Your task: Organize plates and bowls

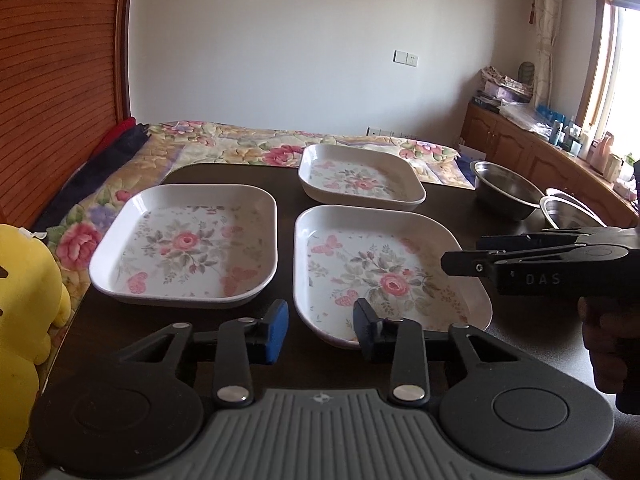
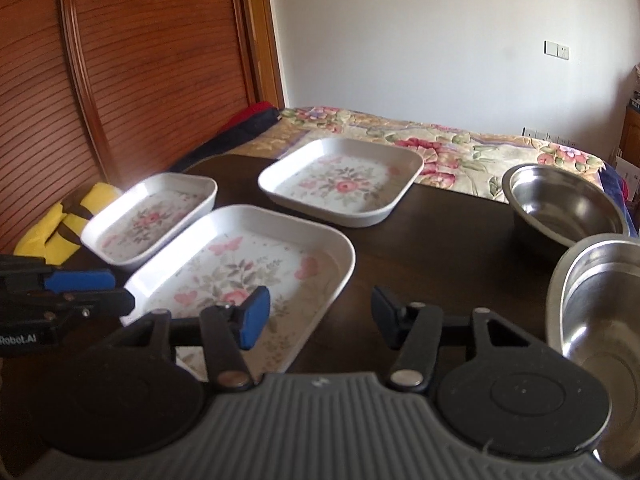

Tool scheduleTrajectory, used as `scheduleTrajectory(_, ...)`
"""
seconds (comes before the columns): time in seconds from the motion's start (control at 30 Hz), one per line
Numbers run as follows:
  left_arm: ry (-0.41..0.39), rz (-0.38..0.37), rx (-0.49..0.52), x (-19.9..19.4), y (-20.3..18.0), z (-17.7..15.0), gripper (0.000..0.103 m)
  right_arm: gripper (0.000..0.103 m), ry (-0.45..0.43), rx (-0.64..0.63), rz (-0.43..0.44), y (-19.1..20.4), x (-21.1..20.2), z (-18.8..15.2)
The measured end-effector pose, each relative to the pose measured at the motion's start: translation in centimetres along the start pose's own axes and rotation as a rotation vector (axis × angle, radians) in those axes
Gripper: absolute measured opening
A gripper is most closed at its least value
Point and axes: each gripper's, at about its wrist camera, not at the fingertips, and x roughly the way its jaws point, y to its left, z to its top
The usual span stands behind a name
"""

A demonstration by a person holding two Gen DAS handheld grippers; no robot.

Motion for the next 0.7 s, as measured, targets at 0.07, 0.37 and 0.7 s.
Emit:
scheduleTrajectory(0.07, 0.004, -0.002, 0.002, 0.2, 0.0, 0.0, 0.062, 0.056, 0.010, 0.002, 0.001, 0.0, 0.3, -0.1)
scheduleTrajectory(0.37, 0.007, 0.001, 0.009, 0.8, 0.1, 0.5, 0.062, 0.044, 0.036, -0.005, -0.005, 0.1, 1.2, -0.4)
scheduleTrajectory(0.7, 0.017, -0.011, 0.027, 1.4, 0.1, 1.1, 0.062, 0.020, 0.030, -0.062, -0.015, -0.3, 1.0, -0.3)
